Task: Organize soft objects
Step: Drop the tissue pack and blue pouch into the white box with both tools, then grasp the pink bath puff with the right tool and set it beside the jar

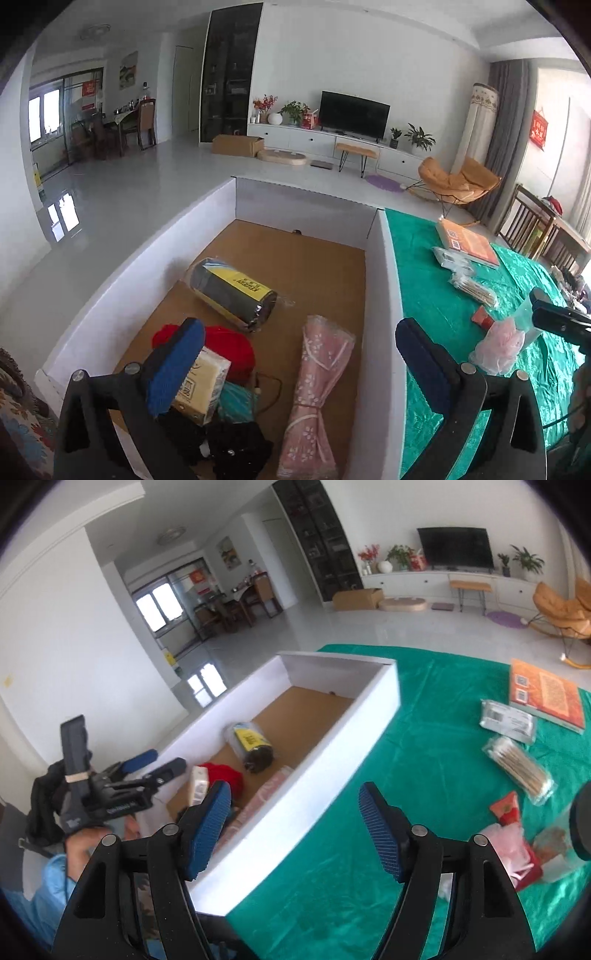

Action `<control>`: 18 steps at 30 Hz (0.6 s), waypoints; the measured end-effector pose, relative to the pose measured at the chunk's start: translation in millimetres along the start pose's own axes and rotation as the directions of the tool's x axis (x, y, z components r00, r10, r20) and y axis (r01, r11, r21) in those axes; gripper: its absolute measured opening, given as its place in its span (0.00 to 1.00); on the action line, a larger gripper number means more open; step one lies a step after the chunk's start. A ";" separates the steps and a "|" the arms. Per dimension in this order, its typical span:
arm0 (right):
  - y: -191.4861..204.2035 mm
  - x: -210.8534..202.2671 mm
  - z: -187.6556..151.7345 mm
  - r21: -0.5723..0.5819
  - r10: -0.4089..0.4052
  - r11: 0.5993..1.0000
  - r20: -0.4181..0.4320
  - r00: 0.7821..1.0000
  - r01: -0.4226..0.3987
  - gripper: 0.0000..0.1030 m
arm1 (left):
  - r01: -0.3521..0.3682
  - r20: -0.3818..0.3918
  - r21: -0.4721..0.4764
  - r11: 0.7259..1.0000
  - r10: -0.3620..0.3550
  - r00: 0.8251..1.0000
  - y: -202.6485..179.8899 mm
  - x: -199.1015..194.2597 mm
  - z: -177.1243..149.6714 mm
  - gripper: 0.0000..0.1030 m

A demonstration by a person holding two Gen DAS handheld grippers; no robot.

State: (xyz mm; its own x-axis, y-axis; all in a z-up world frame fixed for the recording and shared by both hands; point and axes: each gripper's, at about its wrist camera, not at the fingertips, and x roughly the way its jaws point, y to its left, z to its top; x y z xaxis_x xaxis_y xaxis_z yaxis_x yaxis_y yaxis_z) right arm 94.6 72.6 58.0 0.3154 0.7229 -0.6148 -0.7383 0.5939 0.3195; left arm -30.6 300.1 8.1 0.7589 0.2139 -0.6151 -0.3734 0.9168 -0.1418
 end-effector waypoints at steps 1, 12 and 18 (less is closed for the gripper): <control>-20.7 -1.5 -11.7 0.013 -0.096 0.995 0.000 0.995 0.096 0.73 | 0.029 -0.001 0.004 1.000 -0.029 1.000 -11.3 1.1 0.0 1.00; -121.1 55.0 -75.2 0.018 -0.373 0.920 -0.267 0.889 0.391 0.37 | 0.284 -0.113 0.185 0.941 -0.267 0.957 -136.0 4.2 -29.6 1.00; -125.3 -45.3 -117.6 0.217 -0.243 0.938 -0.138 0.960 0.268 0.34 | 0.319 -0.184 0.253 0.913 -0.279 0.943 -167.3 19.3 -50.5 1.00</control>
State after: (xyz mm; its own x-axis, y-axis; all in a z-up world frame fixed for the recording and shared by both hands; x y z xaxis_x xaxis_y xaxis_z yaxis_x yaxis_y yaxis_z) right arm 102.7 -76.0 -39.1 0.3994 0.5011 -0.7677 -0.4788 0.8281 0.2915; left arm 19.5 133.9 -19.2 0.7215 -0.1155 -0.6827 0.0360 0.9909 -0.1296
